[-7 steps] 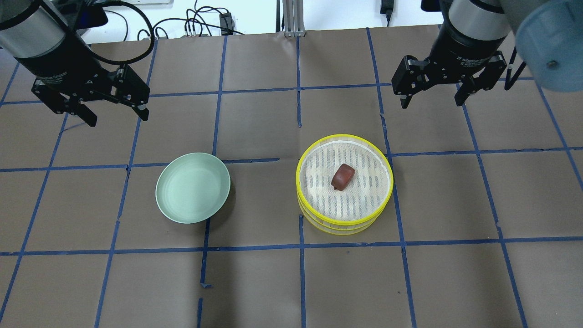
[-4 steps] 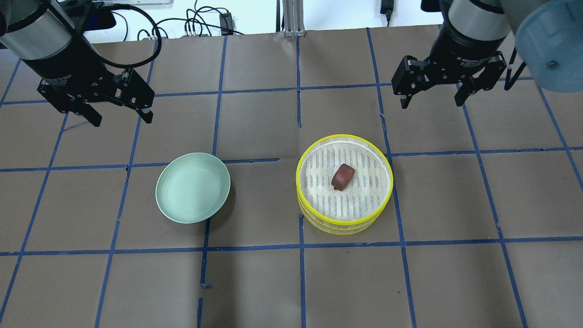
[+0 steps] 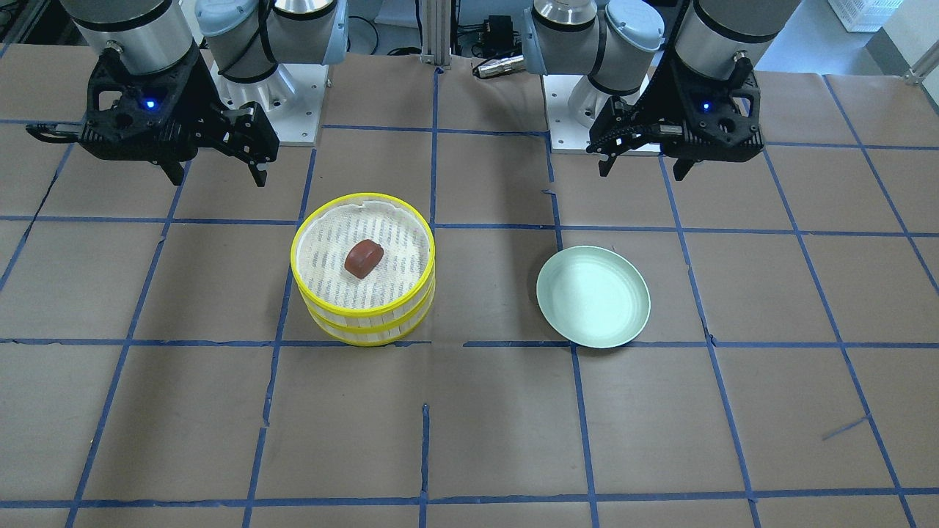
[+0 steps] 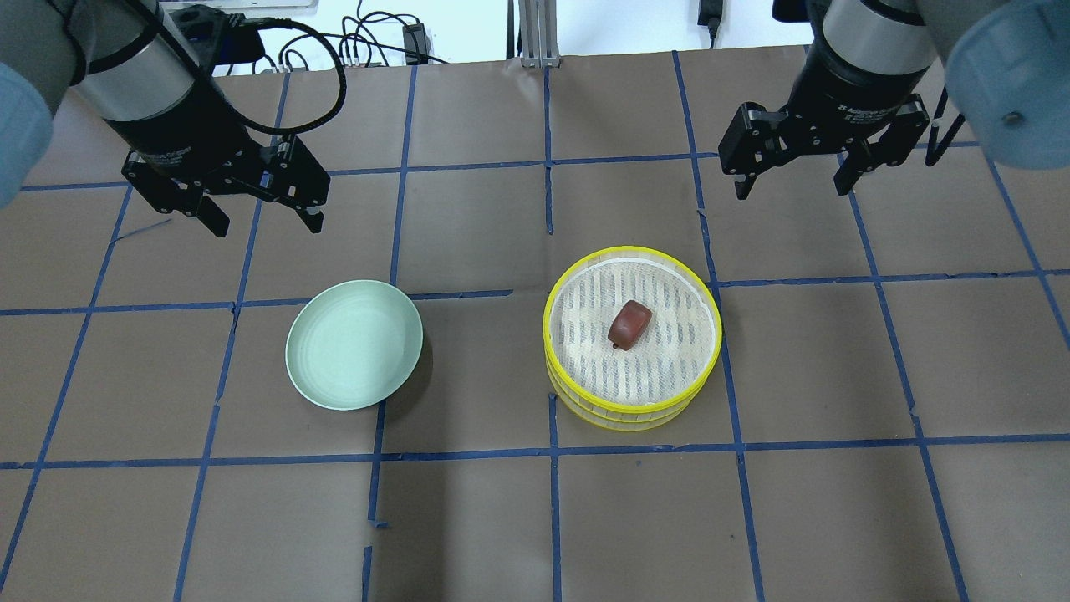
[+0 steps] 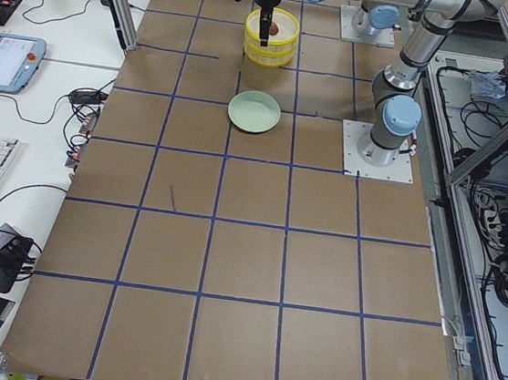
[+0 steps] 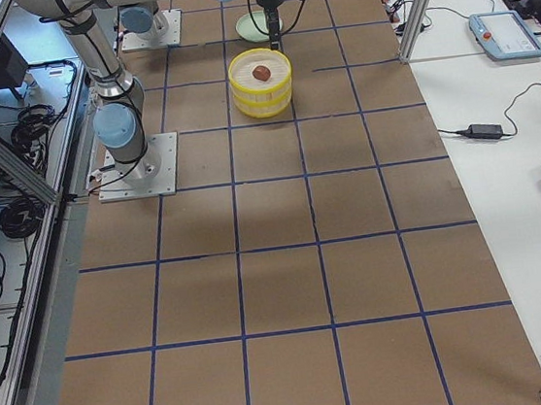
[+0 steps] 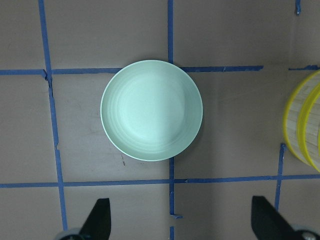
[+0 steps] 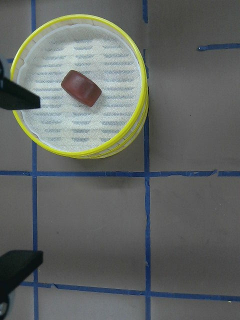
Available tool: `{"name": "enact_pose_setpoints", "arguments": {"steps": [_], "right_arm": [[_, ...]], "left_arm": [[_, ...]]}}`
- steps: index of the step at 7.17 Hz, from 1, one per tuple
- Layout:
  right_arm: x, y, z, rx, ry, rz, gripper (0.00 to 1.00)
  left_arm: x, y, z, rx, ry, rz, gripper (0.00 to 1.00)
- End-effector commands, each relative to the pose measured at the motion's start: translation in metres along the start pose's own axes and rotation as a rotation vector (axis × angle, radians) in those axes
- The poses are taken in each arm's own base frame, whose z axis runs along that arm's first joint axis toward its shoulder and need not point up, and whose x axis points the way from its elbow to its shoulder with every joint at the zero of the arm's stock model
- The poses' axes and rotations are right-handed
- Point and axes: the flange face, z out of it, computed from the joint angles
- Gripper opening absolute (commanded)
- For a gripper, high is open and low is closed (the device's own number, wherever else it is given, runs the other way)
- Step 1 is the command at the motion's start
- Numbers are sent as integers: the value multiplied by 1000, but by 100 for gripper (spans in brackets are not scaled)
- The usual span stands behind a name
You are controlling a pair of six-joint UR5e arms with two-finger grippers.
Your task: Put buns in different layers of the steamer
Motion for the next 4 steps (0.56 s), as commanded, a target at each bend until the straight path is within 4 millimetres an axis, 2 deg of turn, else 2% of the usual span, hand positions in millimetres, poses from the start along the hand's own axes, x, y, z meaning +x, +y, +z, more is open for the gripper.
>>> {"name": "enact_pose_setpoints", "arguments": {"steps": [1, 4], "right_arm": [[0, 0, 0, -2, 0, 0, 100], [0, 0, 0, 0, 0, 0, 100]], "left_arm": [[-2, 1, 0, 5, -37, 3, 100], [-6, 1, 0, 4, -80, 0, 100]]}}
